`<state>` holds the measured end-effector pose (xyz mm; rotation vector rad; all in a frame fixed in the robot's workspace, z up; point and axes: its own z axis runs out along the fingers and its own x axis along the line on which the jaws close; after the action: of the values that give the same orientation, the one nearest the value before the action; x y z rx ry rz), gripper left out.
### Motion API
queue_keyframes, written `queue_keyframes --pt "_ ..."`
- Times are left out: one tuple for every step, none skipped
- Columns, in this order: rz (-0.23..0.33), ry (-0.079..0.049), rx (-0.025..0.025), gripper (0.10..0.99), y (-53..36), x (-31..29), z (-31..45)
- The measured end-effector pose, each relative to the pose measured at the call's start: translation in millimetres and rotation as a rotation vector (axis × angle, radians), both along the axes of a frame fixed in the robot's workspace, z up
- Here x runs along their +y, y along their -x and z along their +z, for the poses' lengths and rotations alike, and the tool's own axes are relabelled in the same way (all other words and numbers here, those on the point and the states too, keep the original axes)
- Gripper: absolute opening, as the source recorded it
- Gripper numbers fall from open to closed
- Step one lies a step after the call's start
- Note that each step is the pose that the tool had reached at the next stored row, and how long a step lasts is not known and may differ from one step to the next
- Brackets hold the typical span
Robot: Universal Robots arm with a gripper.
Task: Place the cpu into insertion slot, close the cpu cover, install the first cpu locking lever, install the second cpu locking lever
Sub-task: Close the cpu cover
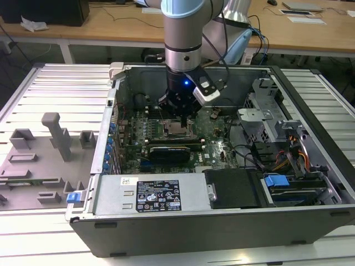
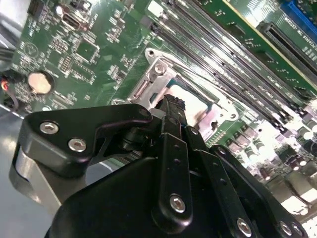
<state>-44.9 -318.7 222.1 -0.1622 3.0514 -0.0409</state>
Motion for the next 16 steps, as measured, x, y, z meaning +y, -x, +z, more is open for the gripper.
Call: queue_keyframes --pt "0.001 0.0 -0.0001 0.106 2.5 0.0 -0.2" --pt "0.003 0.0 -0.0001 0.106 6.0 0.0 -0.3" --pt "0.004 0.0 -0.0001 0.106 8.3 0.0 -0.4" --pt "0.007 0.0 -0.0001 0.106 12.2 0.0 -0.5" --pt "0.008 0.0 -0.0001 0.106 14.5 0.0 -0.5" --pt "0.011 0.0 -0.0002 0.106 19.4 0.1 -0.7" --pt "0.012 0.0 -0.0001 0.106 21.2 0.0 -0.8" --pt "0.014 0.0 -0.0001 0.106 24.4 0.1 -0.9" --pt "0.017 0.0 -0.0001 0.106 29.3 0.1 -1.2" --pt "0.018 0.0 -0.0001 0.106 32.0 0.1 -1.6" --pt "0.019 0.0 -0.0002 0.106 33.6 0.1 -2.0" --pt "0.021 0.0 -0.0003 0.106 36.7 0.1 -3.1" --pt "0.022 0.0 -0.0002 0.106 38.3 0.1 -3.8" --pt "0.022 0.0 -0.0001 0.106 39.6 0.1 -4.5" --pt "0.023 0.0 0.0001 0.106 39.6 0.0 -4.6" --pt "0.023 0.0 0.0001 0.106 39.6 0.0 -4.6"
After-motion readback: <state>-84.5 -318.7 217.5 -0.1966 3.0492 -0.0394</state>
